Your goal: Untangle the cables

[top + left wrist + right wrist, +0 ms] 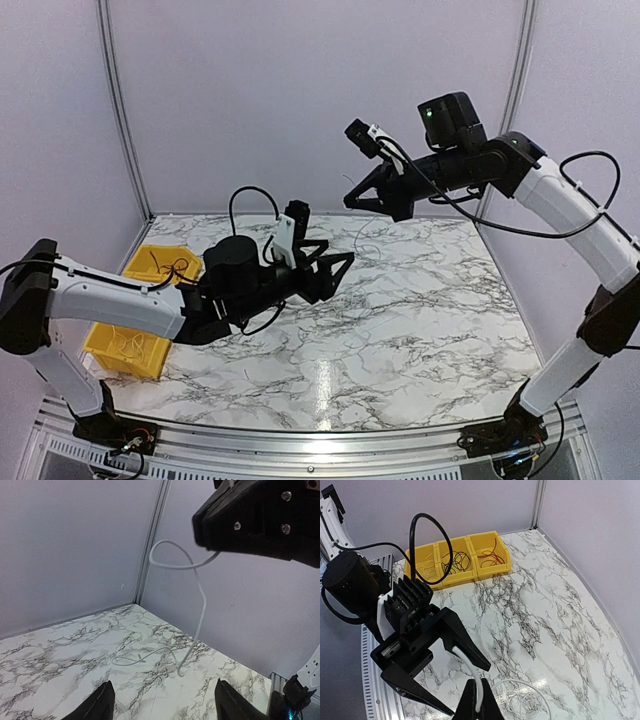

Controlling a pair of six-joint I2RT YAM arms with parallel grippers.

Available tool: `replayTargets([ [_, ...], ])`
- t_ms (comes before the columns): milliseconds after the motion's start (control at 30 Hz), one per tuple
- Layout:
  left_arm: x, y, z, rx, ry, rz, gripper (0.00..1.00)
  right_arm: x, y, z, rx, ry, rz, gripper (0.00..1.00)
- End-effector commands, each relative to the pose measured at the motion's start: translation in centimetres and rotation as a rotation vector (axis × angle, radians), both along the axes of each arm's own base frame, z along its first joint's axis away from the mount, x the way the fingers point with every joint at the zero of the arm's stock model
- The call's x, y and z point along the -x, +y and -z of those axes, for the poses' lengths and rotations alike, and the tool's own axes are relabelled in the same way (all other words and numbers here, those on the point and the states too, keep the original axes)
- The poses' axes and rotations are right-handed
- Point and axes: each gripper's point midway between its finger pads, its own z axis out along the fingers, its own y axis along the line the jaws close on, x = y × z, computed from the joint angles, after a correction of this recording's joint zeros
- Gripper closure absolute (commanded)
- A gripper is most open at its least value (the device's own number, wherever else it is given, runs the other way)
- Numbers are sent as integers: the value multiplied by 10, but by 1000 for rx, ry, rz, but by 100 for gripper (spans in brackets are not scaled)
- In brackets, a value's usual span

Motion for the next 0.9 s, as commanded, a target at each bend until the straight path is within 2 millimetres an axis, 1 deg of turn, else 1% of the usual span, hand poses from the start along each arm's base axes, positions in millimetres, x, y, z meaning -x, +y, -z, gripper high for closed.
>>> replayTargets([
  [0, 5, -20, -33, 55, -48, 64, 29, -8, 4, -2, -24, 11, 9, 100],
  [67, 0, -29, -35, 53, -52, 65, 33, -8, 5, -3, -31, 14, 6, 100],
  [133, -4, -37, -32, 40, -53, 62, 43, -9, 6, -4, -34, 14, 7, 100],
  [233, -10, -42, -30, 31, -52, 48, 67, -10, 5, -6, -37, 13, 11, 100],
  [333, -11, -41, -28, 20, -50, 47, 90, -11, 2, -7, -41, 13, 22, 100],
  [400, -11, -38, -25, 7, -51, 43, 99, -11, 0, -7, -42, 15, 24, 100],
  [467, -11, -33, -25, -3, -54, 31, 100, -12, -2, -7, -43, 16, 26, 100],
  [533, -11, -25, -24, -16, -49, 11, 100, -18, -9, -8, -48, 24, 49, 75],
  [600, -13, -11, -20, -33, -12, -31, 100, -30, -21, -9, -59, 36, 89, 50],
  [667, -18, 10, -14, -68, 53, -112, 100, -38, -31, -8, -59, 40, 122, 43],
  [700, -19, 21, -4, -120, 95, -153, 100, -45, -39, -4, -51, 38, 149, 41],
  [767, -21, 48, 6, -175, 159, -247, 100, -55, -51, 3, -23, 19, 200, 40],
  [867, -26, 110, 23, -256, 290, -502, 100, -65, -66, 16, 25, -3, 262, 40],
])
